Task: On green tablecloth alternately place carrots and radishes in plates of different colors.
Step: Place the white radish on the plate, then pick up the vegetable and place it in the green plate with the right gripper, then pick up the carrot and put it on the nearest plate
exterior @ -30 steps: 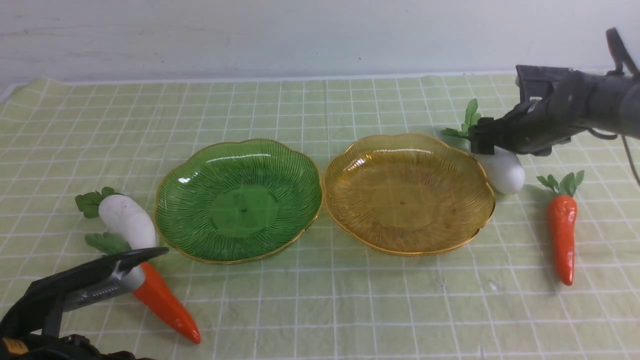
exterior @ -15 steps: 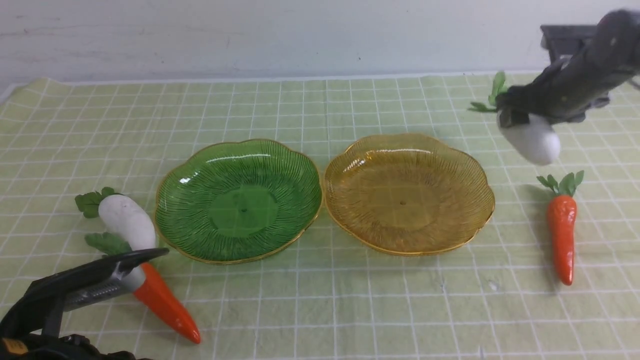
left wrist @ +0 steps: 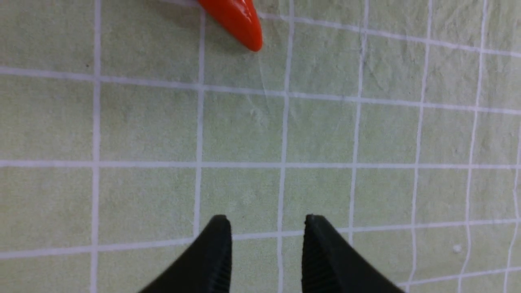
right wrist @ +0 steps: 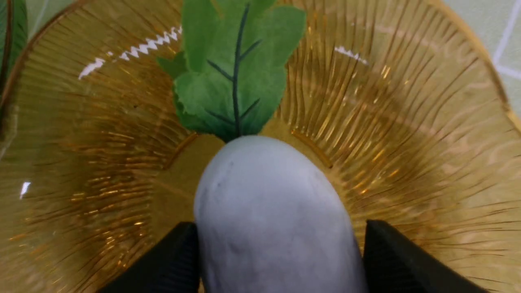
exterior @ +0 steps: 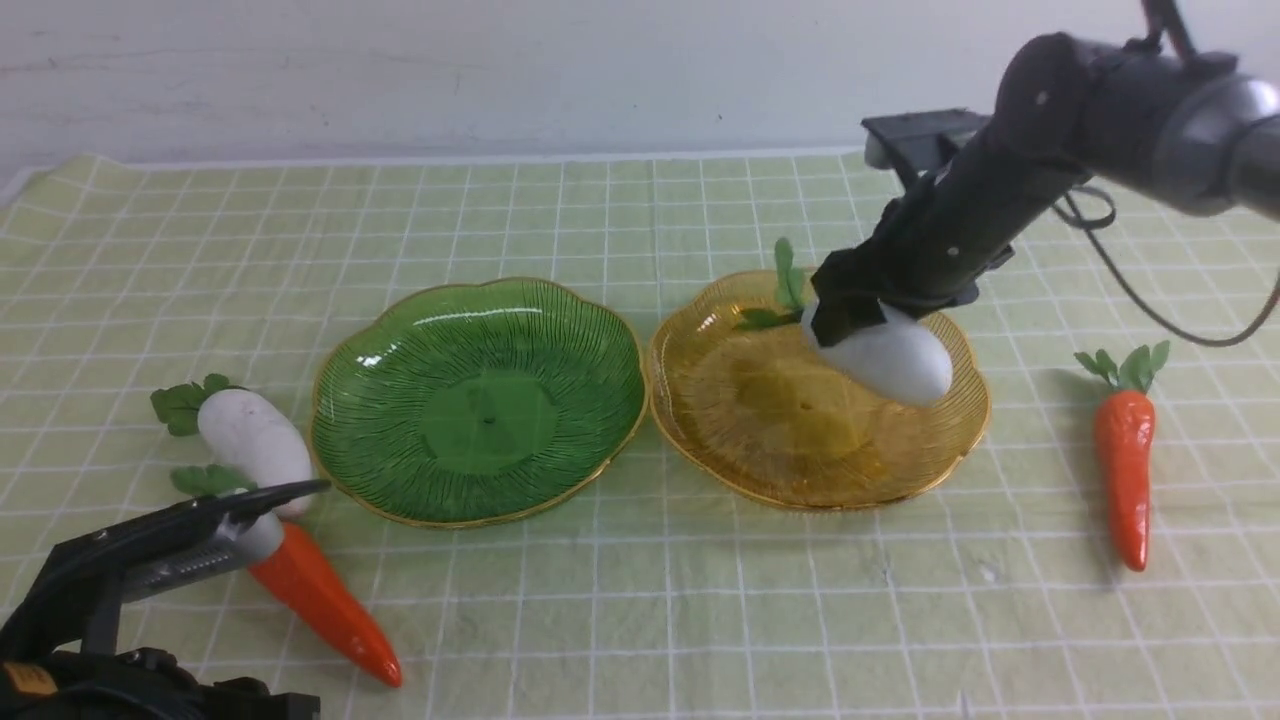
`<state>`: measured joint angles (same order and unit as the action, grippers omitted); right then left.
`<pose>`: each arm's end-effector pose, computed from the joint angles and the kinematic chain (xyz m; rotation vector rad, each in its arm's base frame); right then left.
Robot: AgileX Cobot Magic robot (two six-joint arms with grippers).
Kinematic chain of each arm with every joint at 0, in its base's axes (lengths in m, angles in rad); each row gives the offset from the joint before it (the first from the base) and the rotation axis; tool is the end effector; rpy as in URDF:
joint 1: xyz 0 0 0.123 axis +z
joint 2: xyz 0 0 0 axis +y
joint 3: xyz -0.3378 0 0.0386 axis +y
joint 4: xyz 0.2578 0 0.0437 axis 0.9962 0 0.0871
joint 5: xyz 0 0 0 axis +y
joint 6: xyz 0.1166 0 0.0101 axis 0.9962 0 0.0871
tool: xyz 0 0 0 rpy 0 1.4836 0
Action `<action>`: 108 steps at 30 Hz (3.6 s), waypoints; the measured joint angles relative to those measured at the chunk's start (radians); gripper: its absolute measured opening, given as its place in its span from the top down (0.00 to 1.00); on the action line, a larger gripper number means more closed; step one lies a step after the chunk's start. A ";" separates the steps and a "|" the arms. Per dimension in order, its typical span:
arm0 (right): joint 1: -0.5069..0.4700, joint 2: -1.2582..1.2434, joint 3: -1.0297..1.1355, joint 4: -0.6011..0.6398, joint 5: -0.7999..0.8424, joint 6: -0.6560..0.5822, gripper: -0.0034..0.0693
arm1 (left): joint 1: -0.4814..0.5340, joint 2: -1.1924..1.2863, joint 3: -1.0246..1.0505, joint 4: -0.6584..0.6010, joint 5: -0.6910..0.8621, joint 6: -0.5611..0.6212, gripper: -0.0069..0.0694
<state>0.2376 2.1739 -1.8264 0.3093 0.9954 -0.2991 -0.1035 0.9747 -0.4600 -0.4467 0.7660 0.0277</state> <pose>0.4965 0.1510 0.2258 -0.5672 2.7366 0.3886 0.1302 -0.0488 0.2338 -0.1839 2.7307 -0.5312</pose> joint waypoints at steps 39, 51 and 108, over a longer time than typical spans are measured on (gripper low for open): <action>-0.242 -0.091 0.321 -0.331 0.150 0.472 0.27 | 0.000 0.000 0.000 0.000 -0.011 0.000 0.60; -0.262 -0.085 0.321 -0.271 0.196 0.345 0.63 | 0.000 0.000 0.000 0.000 -0.011 0.000 0.60; 0.131 -0.449 0.077 -0.022 0.248 0.123 0.96 | 0.000 0.147 0.000 0.036 -0.414 -0.277 0.38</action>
<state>0.3685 1.7251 -1.7493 0.2876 1.2437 -0.1758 -0.1035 1.1214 -0.4600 -0.4112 0.3520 -0.2488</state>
